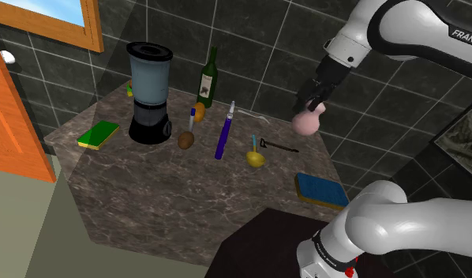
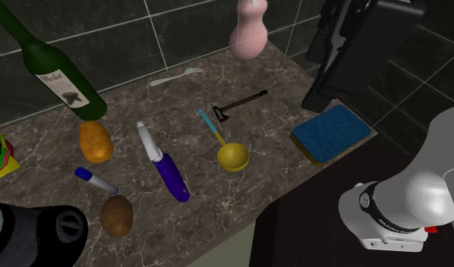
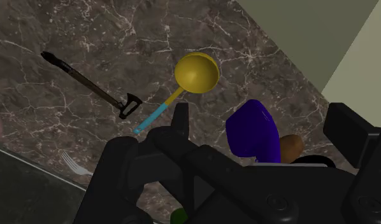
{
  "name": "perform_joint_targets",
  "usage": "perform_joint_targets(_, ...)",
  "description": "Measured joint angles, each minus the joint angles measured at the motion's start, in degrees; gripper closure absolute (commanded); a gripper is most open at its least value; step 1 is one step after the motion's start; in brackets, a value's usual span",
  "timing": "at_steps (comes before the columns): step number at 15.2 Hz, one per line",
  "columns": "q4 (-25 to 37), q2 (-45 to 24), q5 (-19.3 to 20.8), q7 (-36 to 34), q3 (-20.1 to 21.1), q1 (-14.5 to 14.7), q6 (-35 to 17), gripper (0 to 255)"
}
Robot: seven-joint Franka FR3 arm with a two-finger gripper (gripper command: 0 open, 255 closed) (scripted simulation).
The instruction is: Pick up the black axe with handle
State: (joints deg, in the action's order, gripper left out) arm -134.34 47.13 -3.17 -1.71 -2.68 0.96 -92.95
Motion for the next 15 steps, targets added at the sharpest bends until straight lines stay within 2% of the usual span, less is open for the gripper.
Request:
perform_joint_targets(3, -2.32, 1.06, 0.89, 2.52, -1.39, 0.09, -1.29, 0)
perform_joint_targets(9, -10.19, 1.20, 5.57, 15.15, -8.80, 0.31, -9.36, 0)
perform_joint_targets(15, -14.37, -4.19, 9.99, 28.57, -17.58, 1.11, -19.54, 0)
